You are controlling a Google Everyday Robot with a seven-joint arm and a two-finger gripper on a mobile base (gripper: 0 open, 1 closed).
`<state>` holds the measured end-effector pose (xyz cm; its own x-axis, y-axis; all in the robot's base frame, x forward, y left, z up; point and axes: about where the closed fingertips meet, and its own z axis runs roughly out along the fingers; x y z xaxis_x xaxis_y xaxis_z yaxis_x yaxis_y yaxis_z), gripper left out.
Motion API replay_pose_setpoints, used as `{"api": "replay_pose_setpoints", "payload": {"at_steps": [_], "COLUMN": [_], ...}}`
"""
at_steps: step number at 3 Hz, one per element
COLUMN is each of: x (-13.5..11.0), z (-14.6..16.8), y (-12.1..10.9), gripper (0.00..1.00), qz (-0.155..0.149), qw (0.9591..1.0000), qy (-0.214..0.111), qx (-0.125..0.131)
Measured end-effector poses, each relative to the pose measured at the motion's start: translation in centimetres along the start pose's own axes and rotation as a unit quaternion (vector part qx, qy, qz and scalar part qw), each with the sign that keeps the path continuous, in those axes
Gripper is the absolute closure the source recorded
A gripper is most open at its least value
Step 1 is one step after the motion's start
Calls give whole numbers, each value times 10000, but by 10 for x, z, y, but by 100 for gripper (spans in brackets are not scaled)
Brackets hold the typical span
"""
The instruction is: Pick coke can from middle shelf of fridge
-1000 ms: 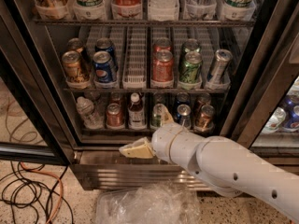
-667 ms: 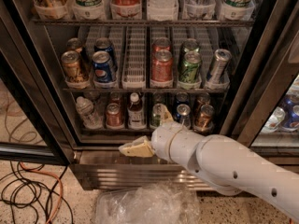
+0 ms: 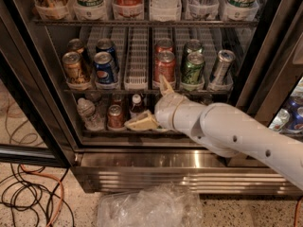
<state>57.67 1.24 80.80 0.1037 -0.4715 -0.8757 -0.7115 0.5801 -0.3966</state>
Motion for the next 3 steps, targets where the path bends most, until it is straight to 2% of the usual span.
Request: {"api": "replay_pose_setpoints", "payload": {"at_steps": [1,2,3], "x": [-16,-18,-15], "z": [4,4,4], "y": [-43,-48,-35], "gripper": [0,0,0], "qz": [-275,-285,-168], "qw": [9986,9982,9994], "qy": [-152,-167,-66], "qx": [432,493,282]}}
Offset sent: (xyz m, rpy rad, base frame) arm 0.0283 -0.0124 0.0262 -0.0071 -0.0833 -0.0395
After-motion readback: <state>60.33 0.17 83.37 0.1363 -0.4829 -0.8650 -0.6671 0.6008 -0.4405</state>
